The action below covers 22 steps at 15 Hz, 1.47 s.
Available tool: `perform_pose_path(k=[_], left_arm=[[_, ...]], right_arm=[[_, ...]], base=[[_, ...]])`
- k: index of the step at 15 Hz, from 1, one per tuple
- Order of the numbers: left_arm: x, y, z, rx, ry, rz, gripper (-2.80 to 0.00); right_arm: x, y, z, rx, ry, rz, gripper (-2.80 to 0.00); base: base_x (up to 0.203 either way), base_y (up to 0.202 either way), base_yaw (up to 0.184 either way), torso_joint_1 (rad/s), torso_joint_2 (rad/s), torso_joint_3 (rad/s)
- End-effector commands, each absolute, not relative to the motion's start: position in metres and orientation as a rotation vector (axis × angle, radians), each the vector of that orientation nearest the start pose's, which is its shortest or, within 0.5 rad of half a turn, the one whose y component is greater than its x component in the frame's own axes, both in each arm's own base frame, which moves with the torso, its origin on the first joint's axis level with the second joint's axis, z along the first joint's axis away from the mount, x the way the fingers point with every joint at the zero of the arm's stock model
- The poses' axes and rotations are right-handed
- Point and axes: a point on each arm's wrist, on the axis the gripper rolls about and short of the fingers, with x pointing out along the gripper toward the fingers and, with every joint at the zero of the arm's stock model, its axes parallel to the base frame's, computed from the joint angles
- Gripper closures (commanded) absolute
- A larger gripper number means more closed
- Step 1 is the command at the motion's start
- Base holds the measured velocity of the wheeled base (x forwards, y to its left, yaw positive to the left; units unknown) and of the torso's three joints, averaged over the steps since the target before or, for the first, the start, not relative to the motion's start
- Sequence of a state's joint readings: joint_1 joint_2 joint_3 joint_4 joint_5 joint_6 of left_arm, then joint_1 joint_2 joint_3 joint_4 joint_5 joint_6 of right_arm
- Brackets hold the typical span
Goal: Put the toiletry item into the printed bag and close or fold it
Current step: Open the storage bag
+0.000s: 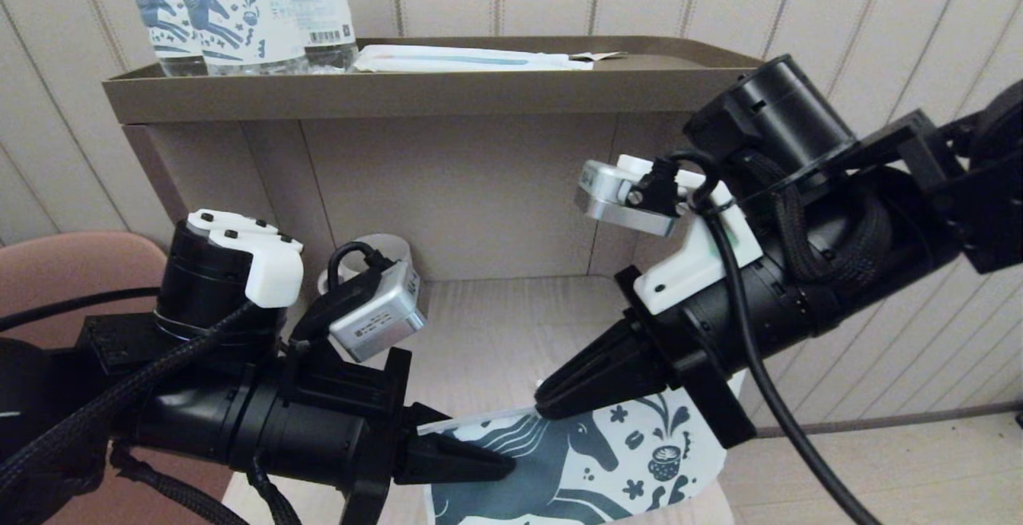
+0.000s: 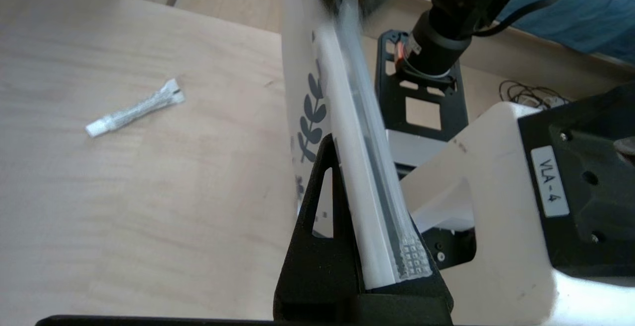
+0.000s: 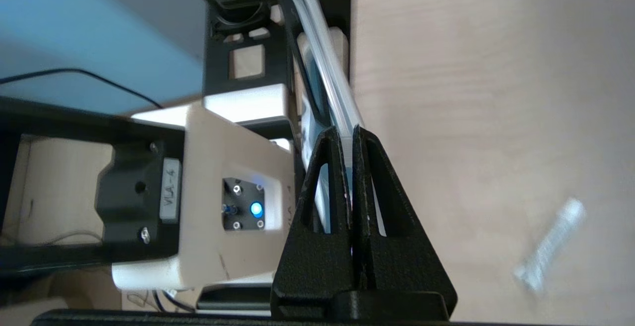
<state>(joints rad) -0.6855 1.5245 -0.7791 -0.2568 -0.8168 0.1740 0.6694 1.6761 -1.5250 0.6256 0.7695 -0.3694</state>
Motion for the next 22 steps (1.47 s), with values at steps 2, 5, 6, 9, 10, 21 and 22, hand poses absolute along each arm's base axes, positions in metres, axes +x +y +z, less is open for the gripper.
perform_pose_path(k=[2, 5, 6, 9, 10, 21, 22], left_arm=[[0.183, -0.171, 0.191, 0.103, 0.404, -1.518, 0.0], [0.183, -0.171, 0.191, 0.103, 0.405, -1.52, 0.0], [0.183, -0.171, 0.191, 0.104, 0.406, -1.519, 0.0], [0.182, -0.171, 0.191, 0.104, 0.403, -1.519, 0.0], [0.182, -0.171, 0.191, 0.104, 0.403, -1.518, 0.0], [0.183, -0.171, 0.191, 0.106, 0.403, -1.517, 0.0], [0.183, -0.171, 0.19, 0.106, 0.405, -1.517, 0.0]], right_arm=[[0.207, 0.175, 0.285, -0.239, 0.561, 1.48, 0.0], [0.203, 0.164, 0.285, -0.233, 0.559, 1.455, 0.0], [0.204, 0.16, 0.285, -0.232, 0.556, 1.444, 0.0], [0.201, 0.147, 0.285, -0.215, 0.553, 1.417, 0.0], [0.201, 0.142, 0.285, -0.206, 0.552, 1.412, 0.0], [0.19, 0.106, 0.281, -0.168, 0.544, 1.333, 0.0], [0.189, 0.103, 0.28, -0.165, 0.545, 1.321, 0.0]], base=[[0.0, 0.0, 0.0, 0.0, 0.0, 0.0], [0.0, 0.0, 0.0, 0.0, 0.0, 0.0], [0.0, 0.0, 0.0, 0.0, 0.0, 0.0], [0.0, 0.0, 0.0, 0.0, 0.0, 0.0], [0.0, 0.0, 0.0, 0.0, 0.0, 0.0], [0.0, 0.0, 0.0, 0.0, 0.0, 0.0], [0.0, 0.0, 0.0, 0.0, 0.0, 0.0]])
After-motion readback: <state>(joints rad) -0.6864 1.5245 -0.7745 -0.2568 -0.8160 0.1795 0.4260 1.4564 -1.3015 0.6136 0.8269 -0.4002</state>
